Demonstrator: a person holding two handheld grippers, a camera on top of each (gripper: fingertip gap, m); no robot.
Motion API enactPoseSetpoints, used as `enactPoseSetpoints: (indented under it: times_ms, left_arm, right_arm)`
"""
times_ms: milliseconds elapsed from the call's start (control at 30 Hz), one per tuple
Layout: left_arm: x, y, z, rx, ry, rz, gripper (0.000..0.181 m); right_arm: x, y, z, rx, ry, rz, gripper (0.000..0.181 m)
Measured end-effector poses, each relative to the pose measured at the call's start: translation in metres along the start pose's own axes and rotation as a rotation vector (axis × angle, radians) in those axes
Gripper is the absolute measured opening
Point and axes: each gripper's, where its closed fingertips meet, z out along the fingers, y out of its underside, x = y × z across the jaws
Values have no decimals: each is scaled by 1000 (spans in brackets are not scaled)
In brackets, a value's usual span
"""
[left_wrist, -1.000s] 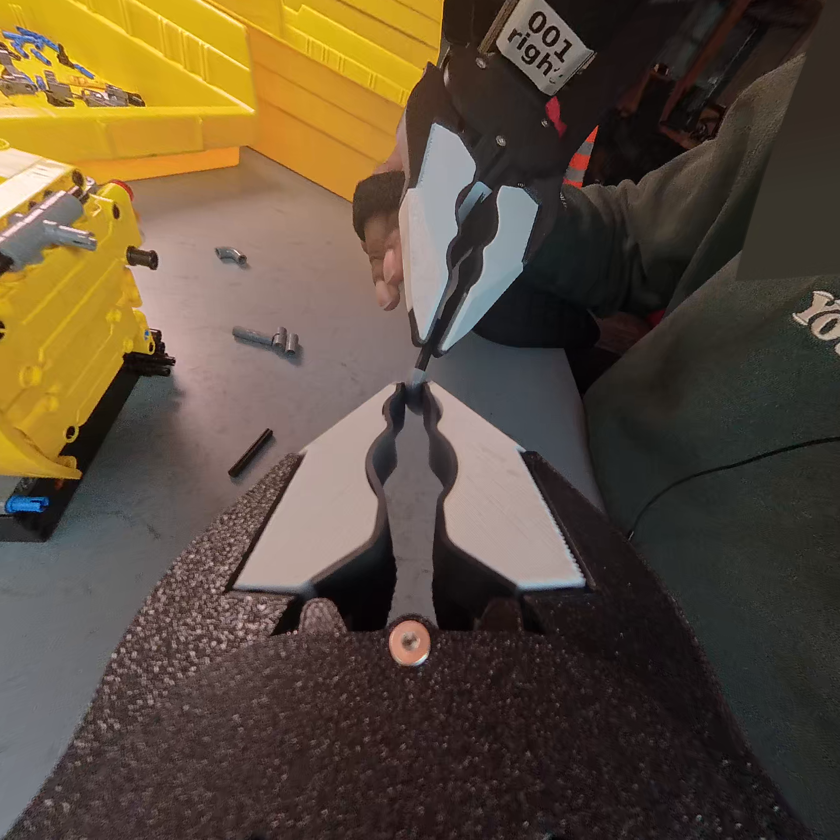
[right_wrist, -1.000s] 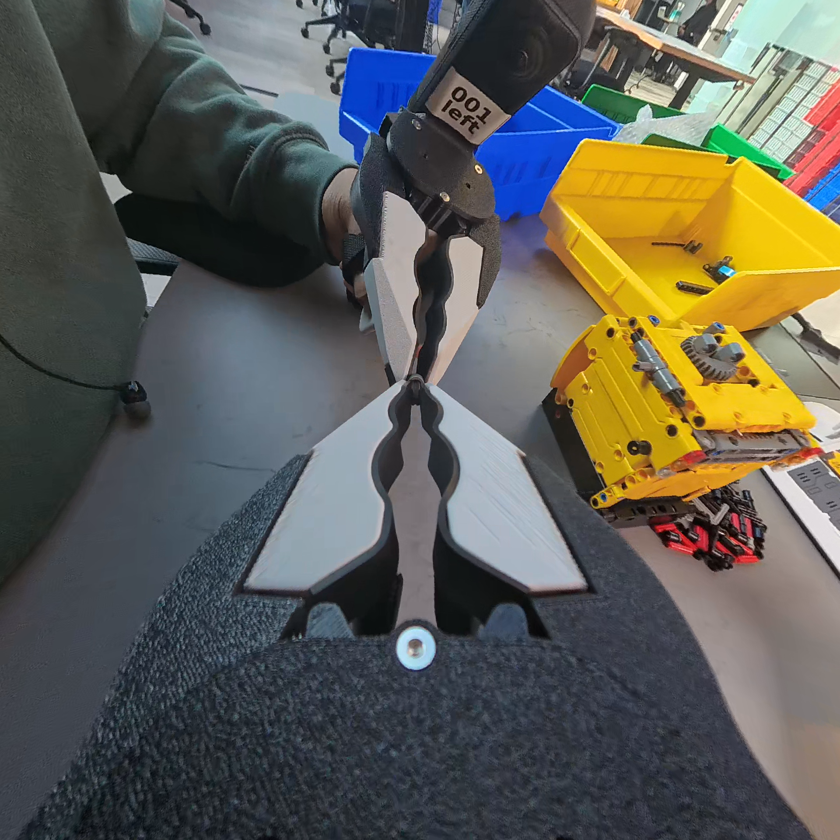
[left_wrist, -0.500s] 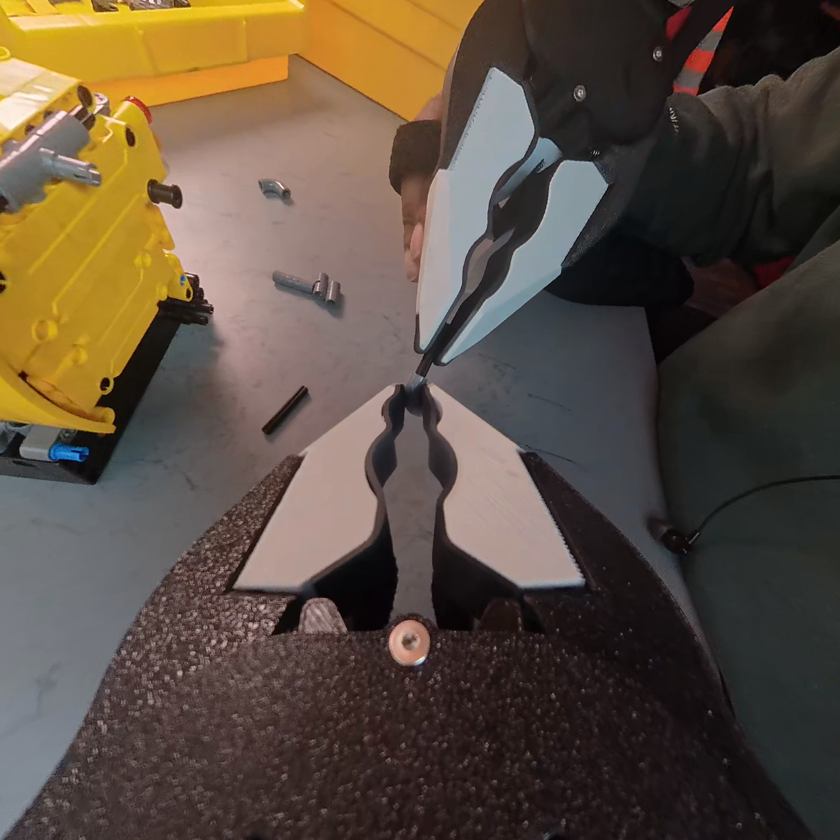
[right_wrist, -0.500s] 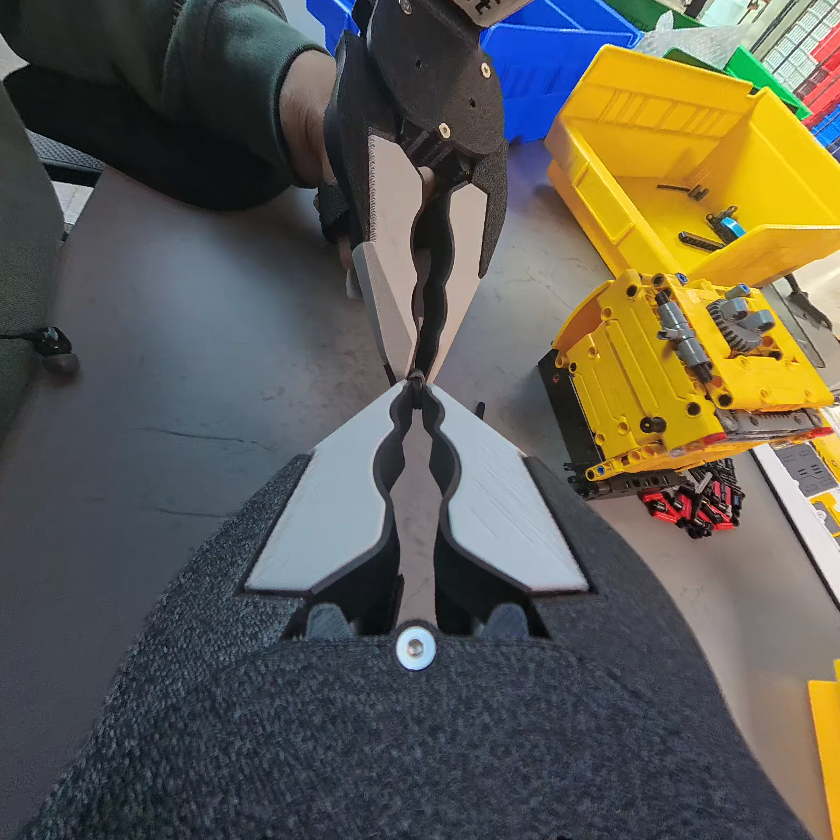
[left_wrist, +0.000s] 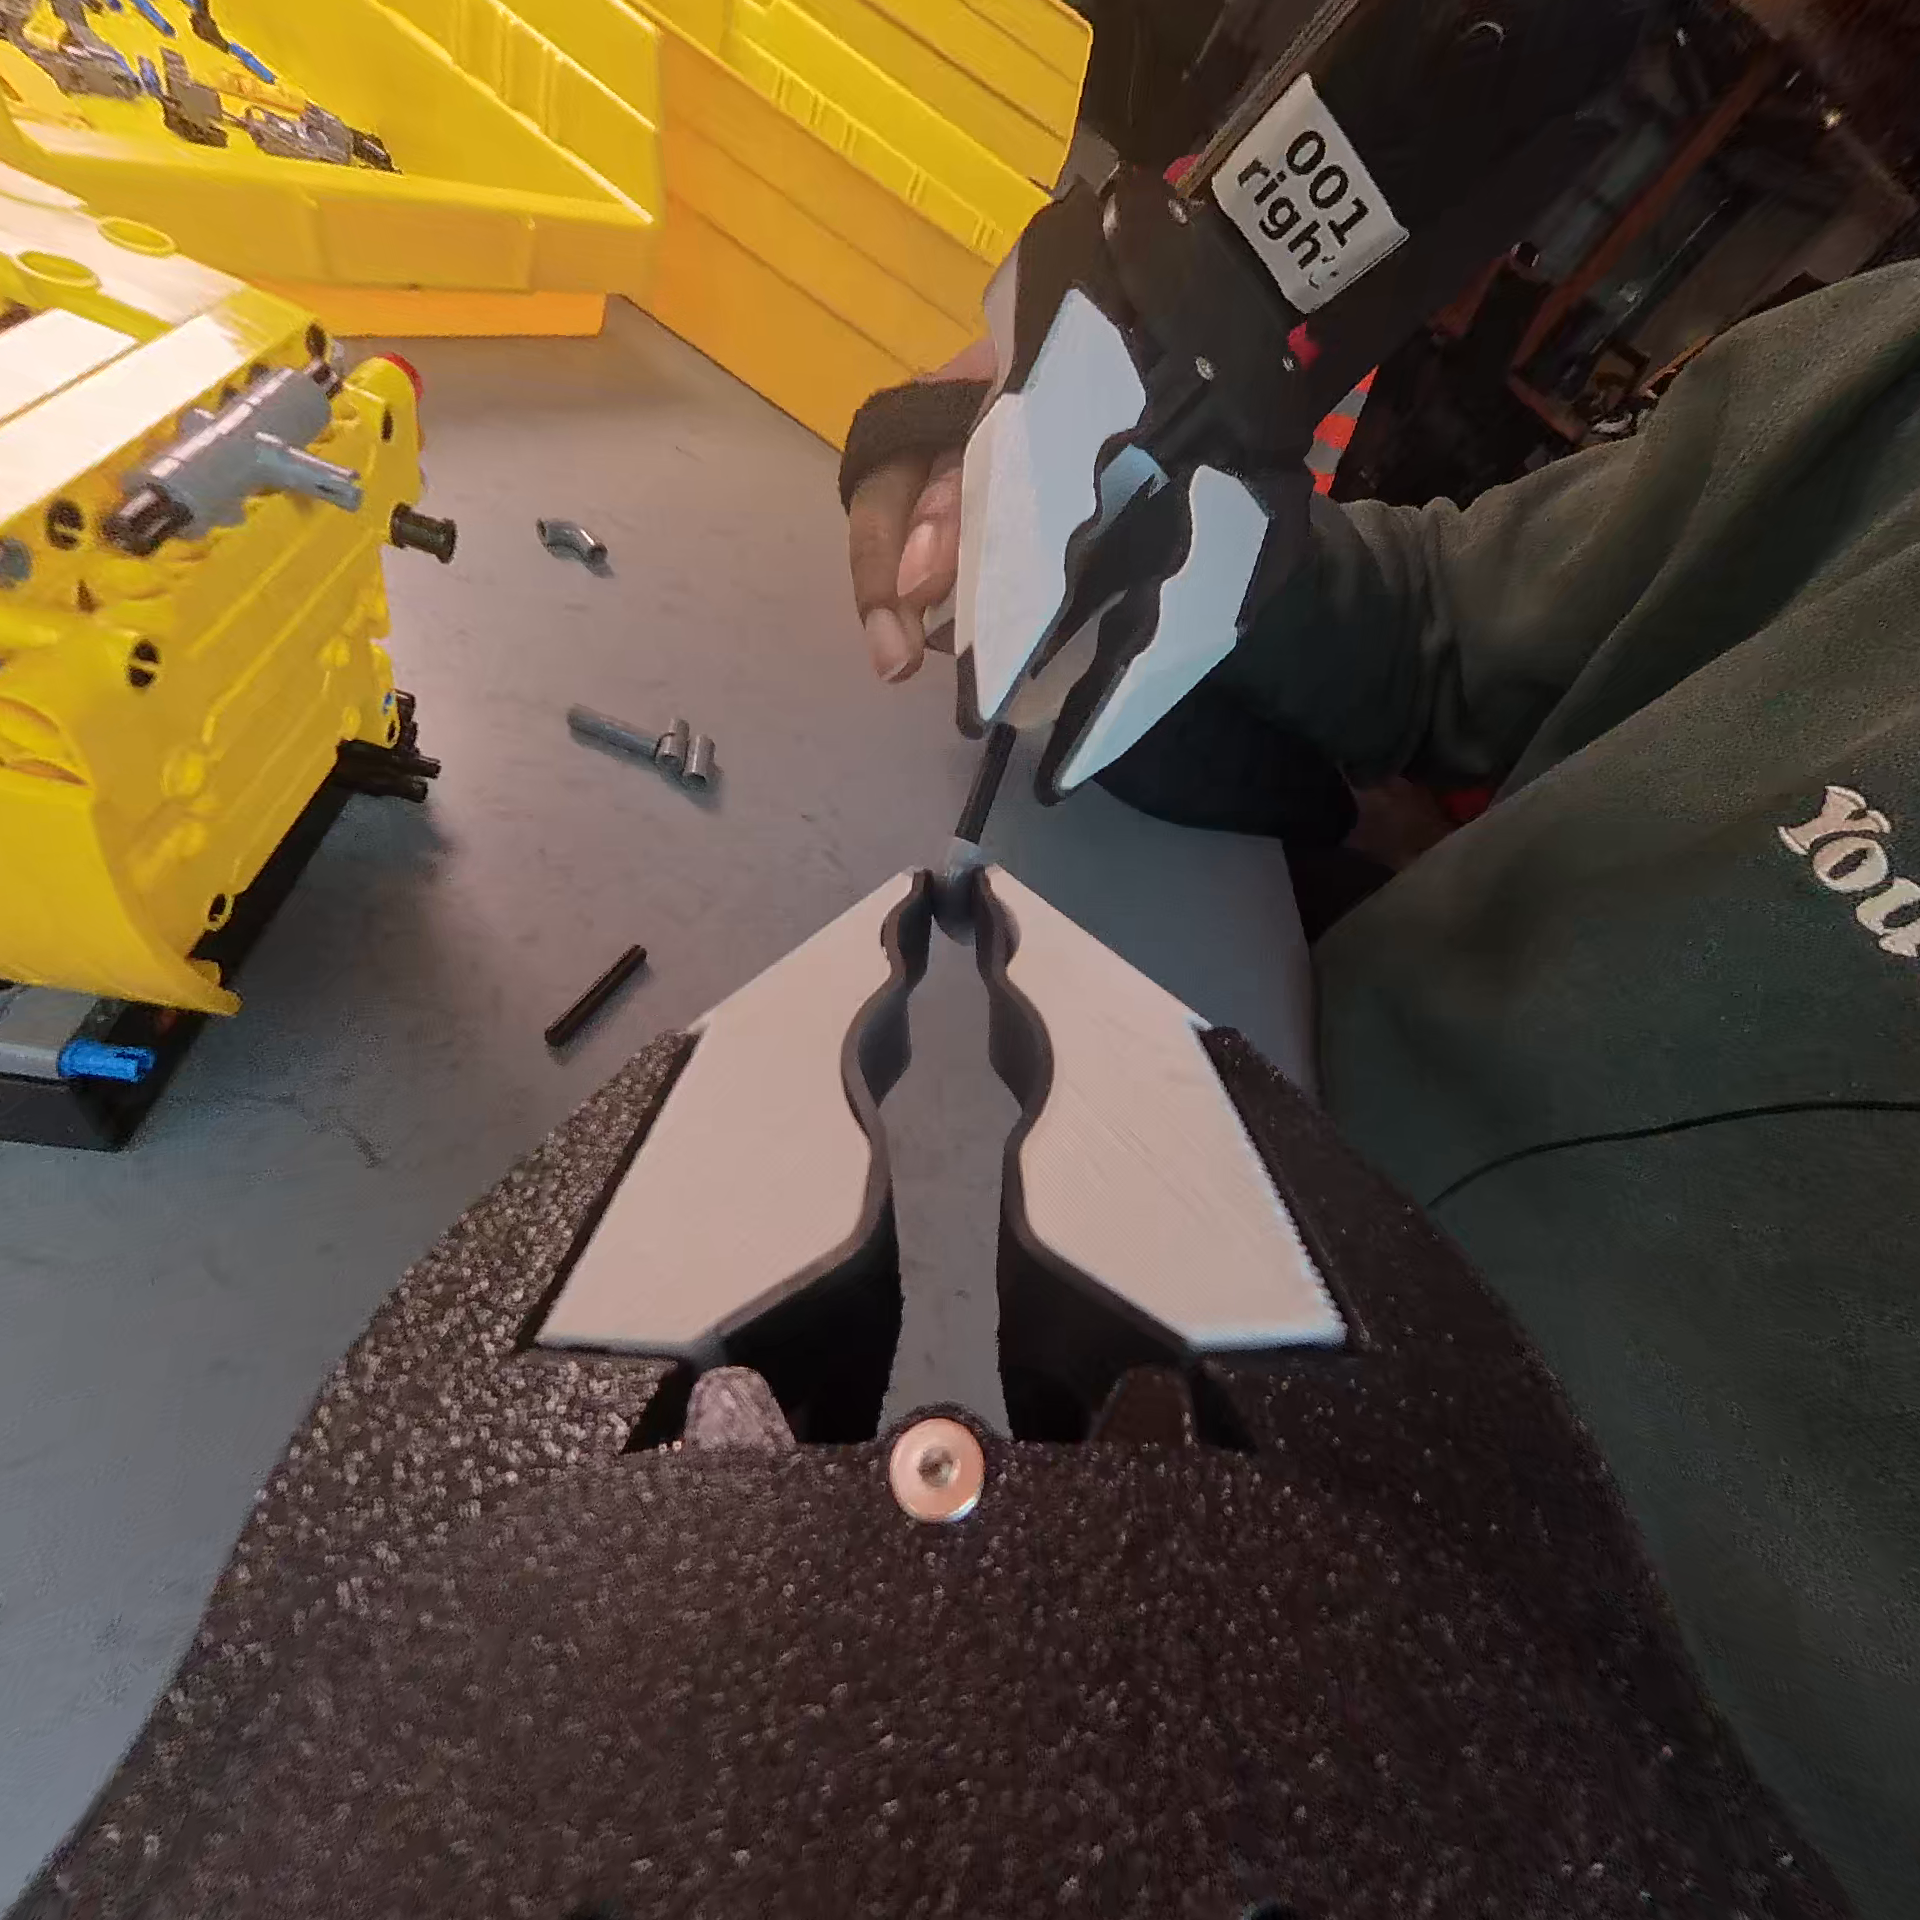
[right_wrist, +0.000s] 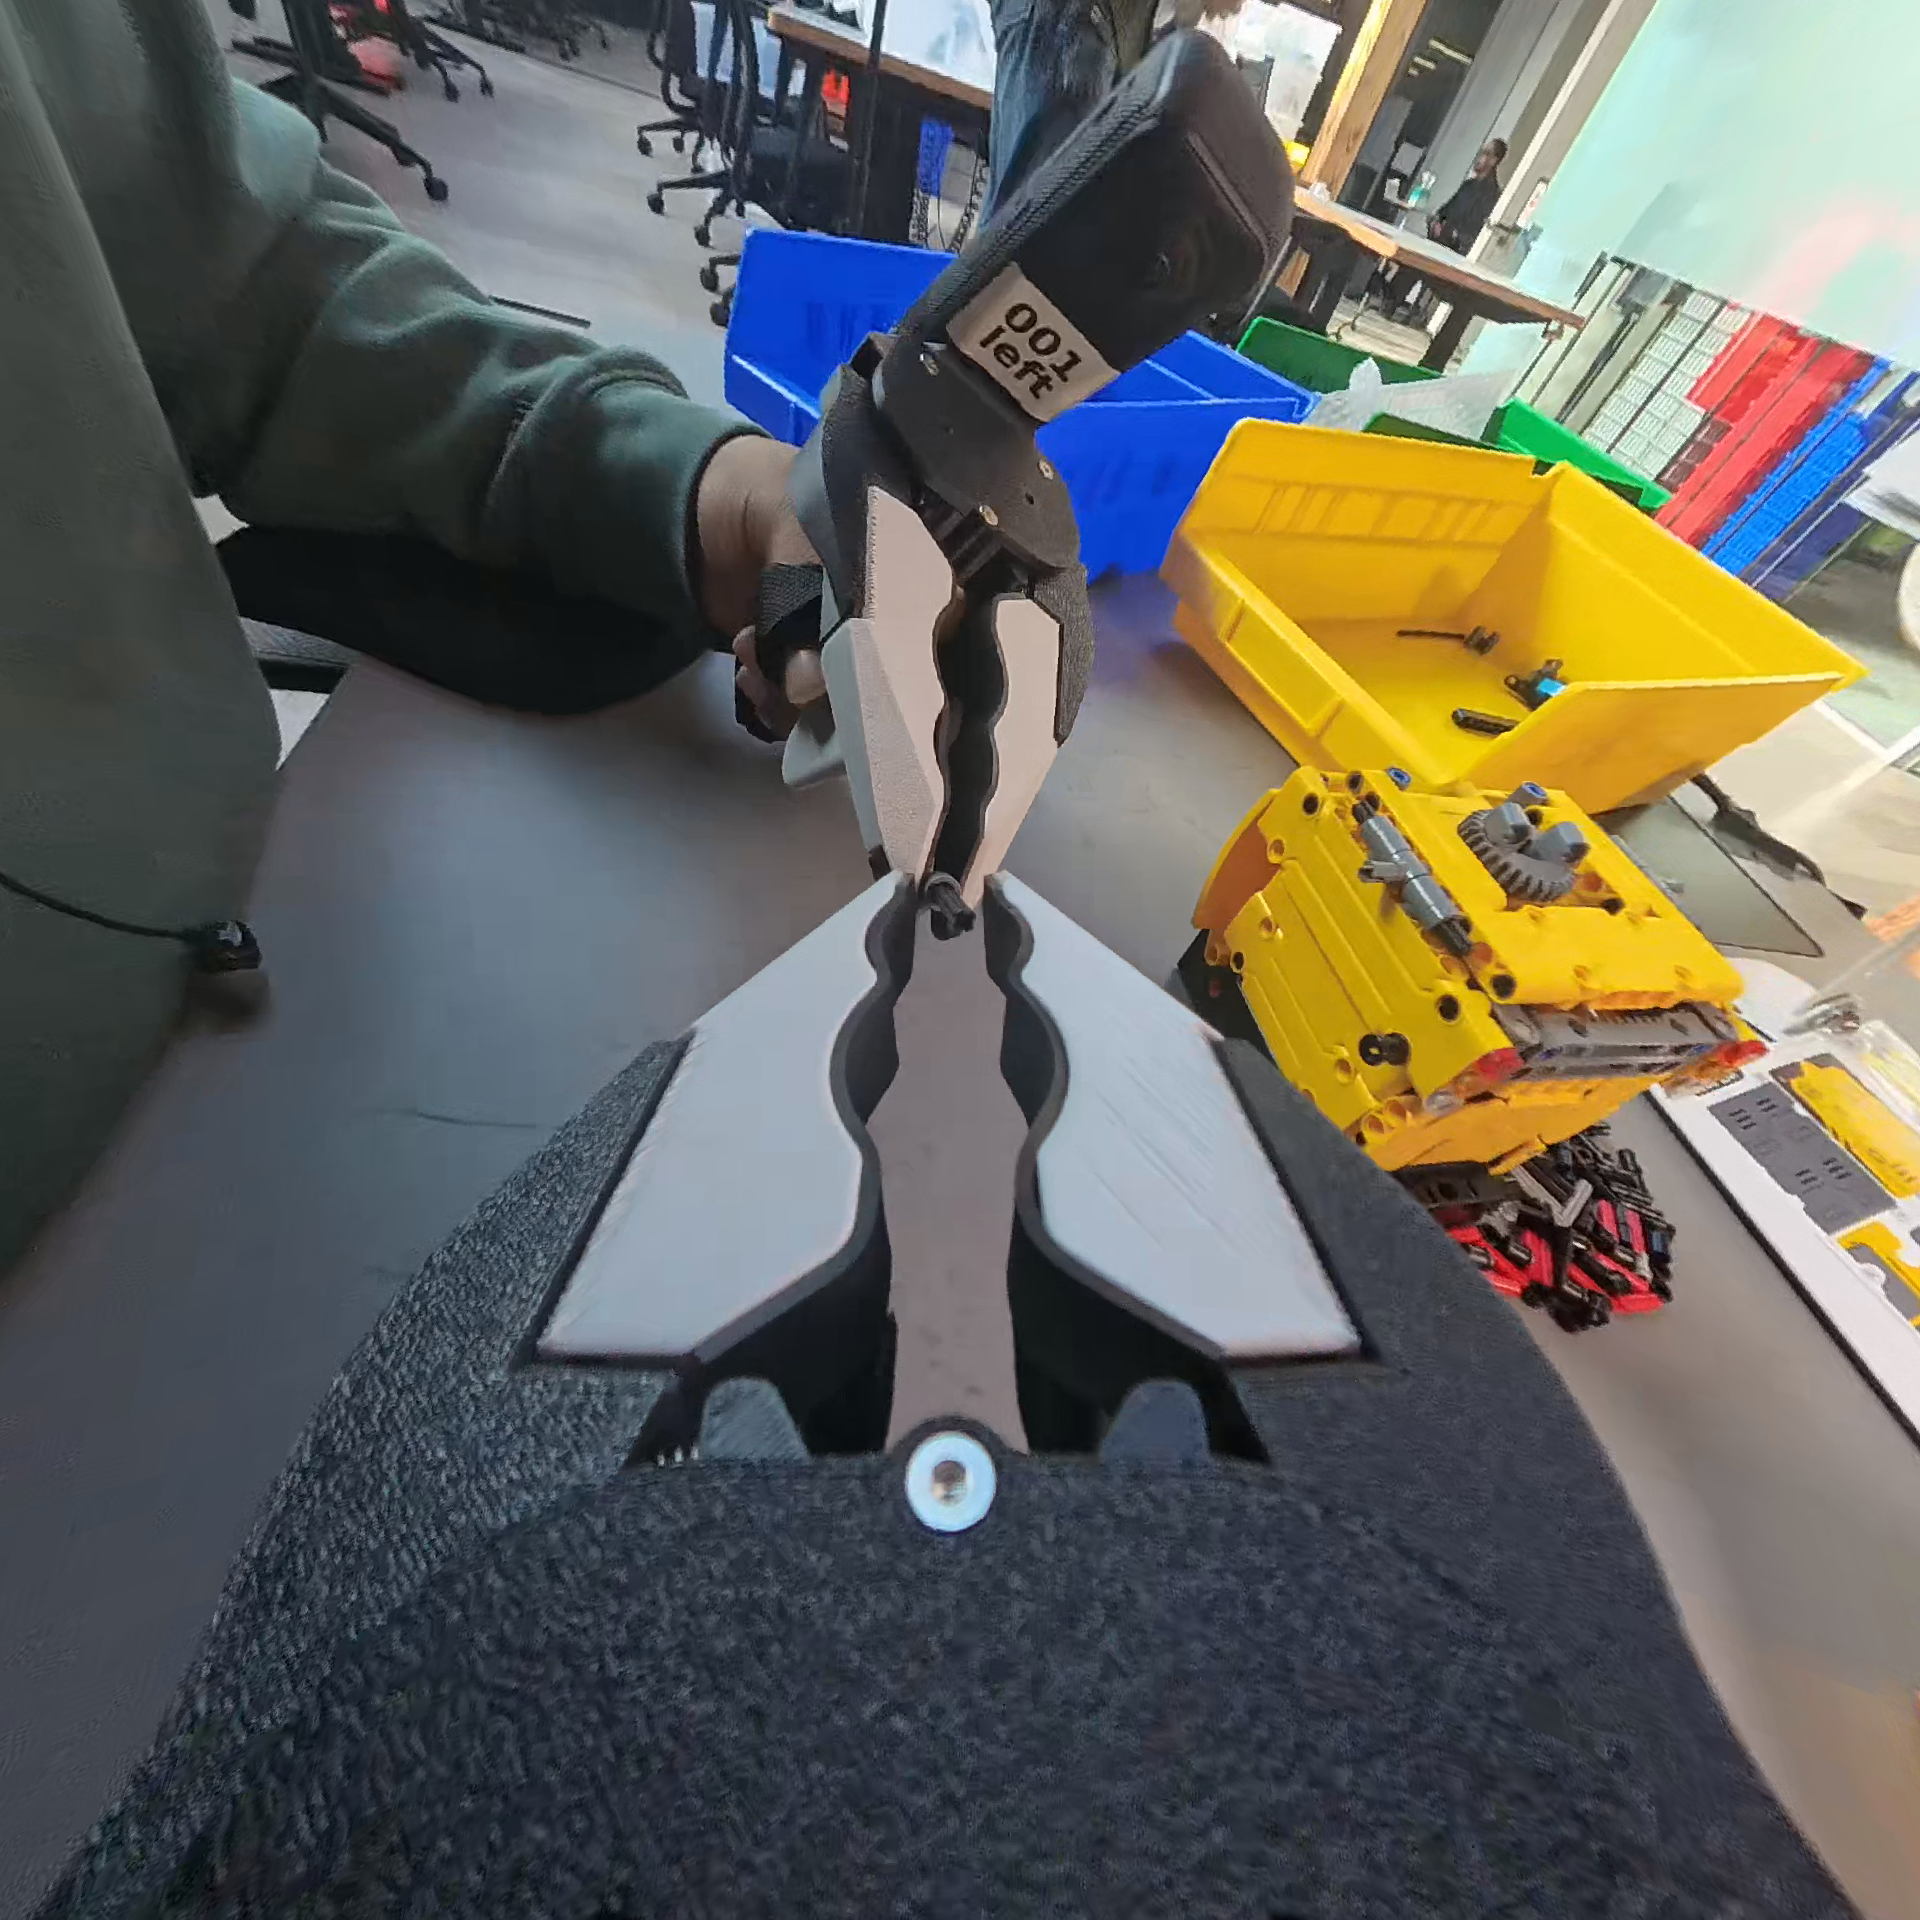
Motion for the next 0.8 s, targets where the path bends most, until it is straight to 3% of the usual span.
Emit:
enactPoseSetpoints:
  times_ms: [100, 200, 367, 433, 600, 700, 800]
  left_arm:
    - [2, 5, 2, -19, 31, -34, 7]
    - [4, 9, 5, -43, 33, -31, 7]
    - [3, 8, 4, -33, 17, -2, 7]
    - [3, 6, 3, -33, -27, 101, 7]
    - [8, -7, -1, -4, -246, 623, 7]
    - [7, -4, 1, -39, -327, 787, 7]
    - [5, -2, 2, -65, -374, 875, 7]
  right_arm:
    - [-6, 6, 2, -38, 0, -63, 15]
    - [-9, 13, 4, -79, -2, -122, 5]
    - [-8, 24, 3, -125, -15, -114, 5]
    - [-8, 22, 3, -110, -7, -121, 4]
    - [-6, 20, 1, -80, -65, 91, 17]
    - [-11, 18, 0, -54, -117, 139, 4]
    - [-11, 21, 0, -75, -112, 119, 4]
